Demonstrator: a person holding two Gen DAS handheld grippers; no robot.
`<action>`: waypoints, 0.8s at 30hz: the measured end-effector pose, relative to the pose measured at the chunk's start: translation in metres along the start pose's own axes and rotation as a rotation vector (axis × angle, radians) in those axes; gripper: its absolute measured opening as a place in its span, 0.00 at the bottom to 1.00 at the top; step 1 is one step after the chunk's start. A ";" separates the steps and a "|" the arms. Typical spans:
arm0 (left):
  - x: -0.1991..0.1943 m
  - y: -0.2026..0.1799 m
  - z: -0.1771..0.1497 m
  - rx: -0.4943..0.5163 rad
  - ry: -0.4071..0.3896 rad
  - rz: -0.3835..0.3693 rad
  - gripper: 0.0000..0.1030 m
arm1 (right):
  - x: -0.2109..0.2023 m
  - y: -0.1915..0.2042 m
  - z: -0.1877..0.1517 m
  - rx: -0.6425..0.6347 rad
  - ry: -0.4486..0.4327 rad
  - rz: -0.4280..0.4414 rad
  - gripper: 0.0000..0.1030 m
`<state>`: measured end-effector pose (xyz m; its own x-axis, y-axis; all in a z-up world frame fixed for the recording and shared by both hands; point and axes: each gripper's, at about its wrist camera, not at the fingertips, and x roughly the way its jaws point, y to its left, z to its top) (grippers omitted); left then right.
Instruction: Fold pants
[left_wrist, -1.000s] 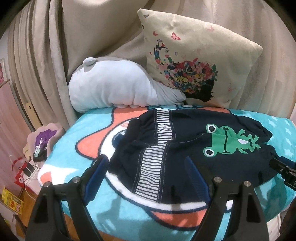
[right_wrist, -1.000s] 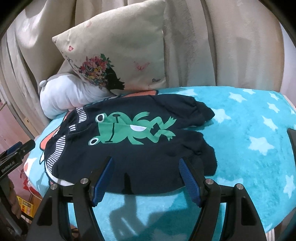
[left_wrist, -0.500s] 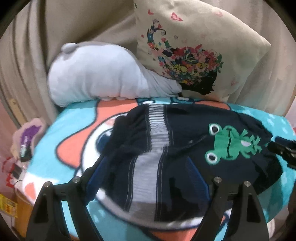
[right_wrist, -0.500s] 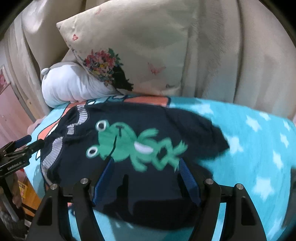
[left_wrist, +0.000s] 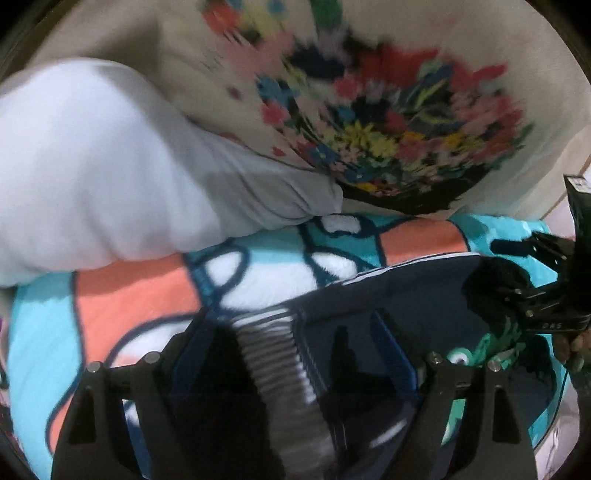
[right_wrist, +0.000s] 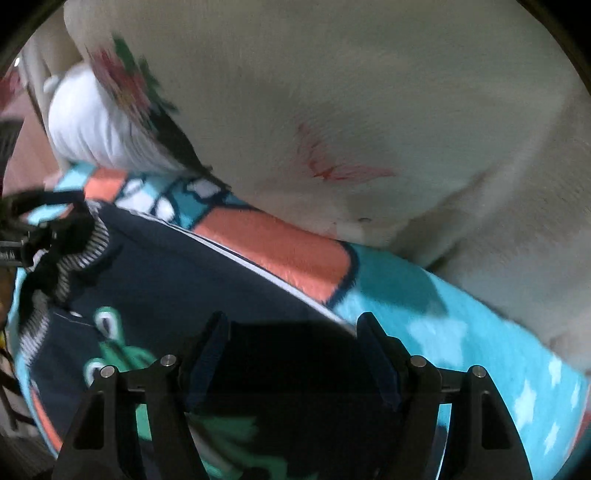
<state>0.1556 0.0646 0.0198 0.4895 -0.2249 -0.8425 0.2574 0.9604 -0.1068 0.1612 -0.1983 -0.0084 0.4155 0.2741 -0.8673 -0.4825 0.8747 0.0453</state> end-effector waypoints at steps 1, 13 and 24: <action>0.008 -0.001 0.004 0.018 0.010 -0.007 0.82 | 0.007 0.001 0.002 -0.015 0.015 0.012 0.74; 0.032 -0.021 0.006 0.096 0.079 0.015 0.07 | 0.010 0.015 0.004 -0.013 0.014 0.093 0.09; -0.066 -0.058 -0.032 0.081 -0.132 0.112 0.06 | -0.084 0.055 -0.022 -0.049 -0.169 0.037 0.08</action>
<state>0.0816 0.0286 0.0652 0.6228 -0.1418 -0.7694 0.2588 0.9654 0.0316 0.0825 -0.1824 0.0558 0.5180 0.3728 -0.7699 -0.5356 0.8431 0.0480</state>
